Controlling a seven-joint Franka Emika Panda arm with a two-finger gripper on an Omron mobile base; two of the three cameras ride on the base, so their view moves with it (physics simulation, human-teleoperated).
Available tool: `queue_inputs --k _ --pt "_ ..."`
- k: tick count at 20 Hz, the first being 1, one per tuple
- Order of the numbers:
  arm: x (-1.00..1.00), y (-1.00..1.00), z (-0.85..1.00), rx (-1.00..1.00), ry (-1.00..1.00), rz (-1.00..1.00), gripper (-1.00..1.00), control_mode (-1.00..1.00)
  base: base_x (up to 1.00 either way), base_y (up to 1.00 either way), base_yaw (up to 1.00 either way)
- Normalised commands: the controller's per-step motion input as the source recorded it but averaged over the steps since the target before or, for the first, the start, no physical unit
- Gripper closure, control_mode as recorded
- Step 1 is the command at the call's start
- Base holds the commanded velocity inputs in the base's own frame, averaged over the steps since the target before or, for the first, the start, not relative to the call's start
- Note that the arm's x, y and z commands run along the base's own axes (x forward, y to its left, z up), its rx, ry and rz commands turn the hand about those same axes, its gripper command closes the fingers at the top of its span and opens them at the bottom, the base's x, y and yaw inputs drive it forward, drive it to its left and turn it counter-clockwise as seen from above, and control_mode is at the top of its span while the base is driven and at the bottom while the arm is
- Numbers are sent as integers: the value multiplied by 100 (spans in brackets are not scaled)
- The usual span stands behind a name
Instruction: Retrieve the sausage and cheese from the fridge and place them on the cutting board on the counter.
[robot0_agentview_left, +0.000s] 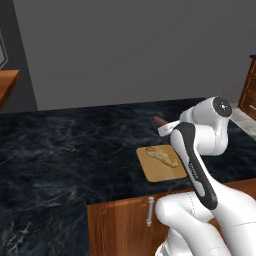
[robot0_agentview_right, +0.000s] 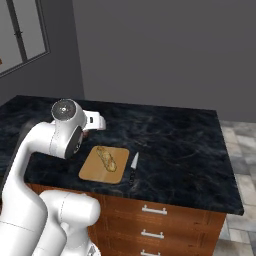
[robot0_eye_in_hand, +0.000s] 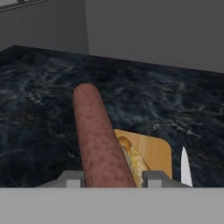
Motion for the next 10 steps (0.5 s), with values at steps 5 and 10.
queue_inputs --k 5,10 --pt "0 0 0 0 0 0 100 -100 0 0 0" --pt "0 0 0 0 0 0 100 -100 0 0 0"
